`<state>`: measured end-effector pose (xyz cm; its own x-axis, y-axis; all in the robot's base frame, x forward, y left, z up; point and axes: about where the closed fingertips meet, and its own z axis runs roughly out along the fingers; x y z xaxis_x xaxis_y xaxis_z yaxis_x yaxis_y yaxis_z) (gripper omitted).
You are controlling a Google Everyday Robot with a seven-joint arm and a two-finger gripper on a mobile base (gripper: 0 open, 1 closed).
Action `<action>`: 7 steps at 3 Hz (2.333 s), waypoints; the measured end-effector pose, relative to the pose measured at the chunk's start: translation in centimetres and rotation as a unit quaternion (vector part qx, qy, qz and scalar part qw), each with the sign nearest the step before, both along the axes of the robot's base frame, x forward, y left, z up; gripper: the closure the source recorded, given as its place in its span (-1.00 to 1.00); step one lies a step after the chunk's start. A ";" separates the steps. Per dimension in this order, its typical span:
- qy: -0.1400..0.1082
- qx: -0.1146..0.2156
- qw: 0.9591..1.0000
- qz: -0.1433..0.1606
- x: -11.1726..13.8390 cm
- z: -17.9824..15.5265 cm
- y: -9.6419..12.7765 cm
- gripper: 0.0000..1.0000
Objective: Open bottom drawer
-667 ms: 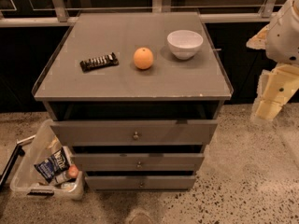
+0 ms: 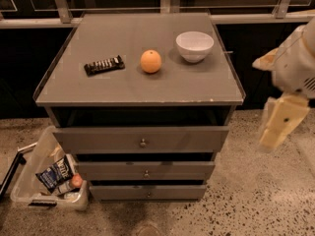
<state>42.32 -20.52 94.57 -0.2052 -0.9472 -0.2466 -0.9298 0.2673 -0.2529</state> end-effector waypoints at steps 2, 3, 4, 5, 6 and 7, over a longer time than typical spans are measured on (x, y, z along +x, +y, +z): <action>-0.033 0.063 0.996 0.059 -2.8 -9.7 3.3 -1.00; -0.029 0.063 0.996 0.061 -2.9 -10.0 3.5 -1.00; -0.003 0.075 0.995 0.067 -3.5 -13.9 4.7 -1.00; 0.013 0.093 0.992 0.079 -4.0 -18.9 6.1 -1.00; 0.019 0.114 0.990 0.076 -3.7 -24.0 6.2 -1.00; 0.012 0.130 0.988 0.082 -2.5 -29.0 6.3 -1.00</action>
Offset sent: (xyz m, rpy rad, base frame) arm -0.0472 0.0492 -0.1455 0.2270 -0.1071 0.1730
